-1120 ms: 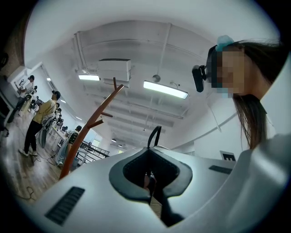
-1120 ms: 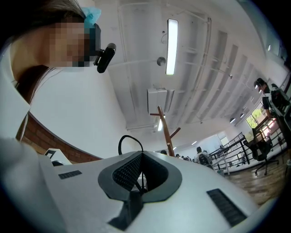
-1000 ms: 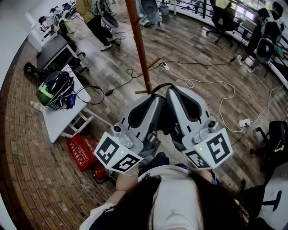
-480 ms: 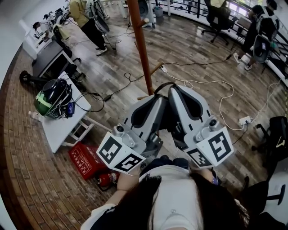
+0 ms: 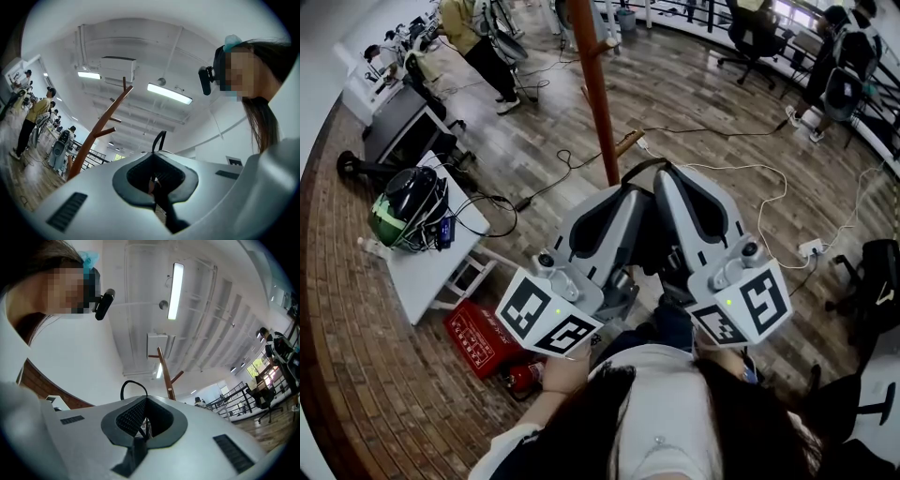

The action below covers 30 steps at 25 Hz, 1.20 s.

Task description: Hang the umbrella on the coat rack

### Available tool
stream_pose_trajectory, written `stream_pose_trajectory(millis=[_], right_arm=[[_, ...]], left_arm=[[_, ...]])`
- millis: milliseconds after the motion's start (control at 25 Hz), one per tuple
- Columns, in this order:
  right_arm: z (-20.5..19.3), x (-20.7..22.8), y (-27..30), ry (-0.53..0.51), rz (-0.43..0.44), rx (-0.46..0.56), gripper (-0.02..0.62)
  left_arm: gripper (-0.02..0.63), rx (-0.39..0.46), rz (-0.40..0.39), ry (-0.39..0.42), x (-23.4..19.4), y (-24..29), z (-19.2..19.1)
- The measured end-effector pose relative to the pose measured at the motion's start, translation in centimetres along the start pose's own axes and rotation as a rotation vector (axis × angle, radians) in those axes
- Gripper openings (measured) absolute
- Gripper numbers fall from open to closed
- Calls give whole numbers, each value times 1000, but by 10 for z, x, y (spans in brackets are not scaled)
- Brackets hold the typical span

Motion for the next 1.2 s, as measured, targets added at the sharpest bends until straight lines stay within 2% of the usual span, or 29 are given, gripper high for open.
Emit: stream_pose_trajectory(millis=[1200], right_arm=[[-11,68,78,88,155,79,34]], left_arm=[[12,59,66,112,-60,67,21]])
Point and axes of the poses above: the fingertips, and each gripper's own axes: y forward along the fingers, x to its right, z out of its top, the point moved 7 cm from there along -y, backward along the fingers, and after that the axes turned 6 degrees about -y, right-handed, at the moved point
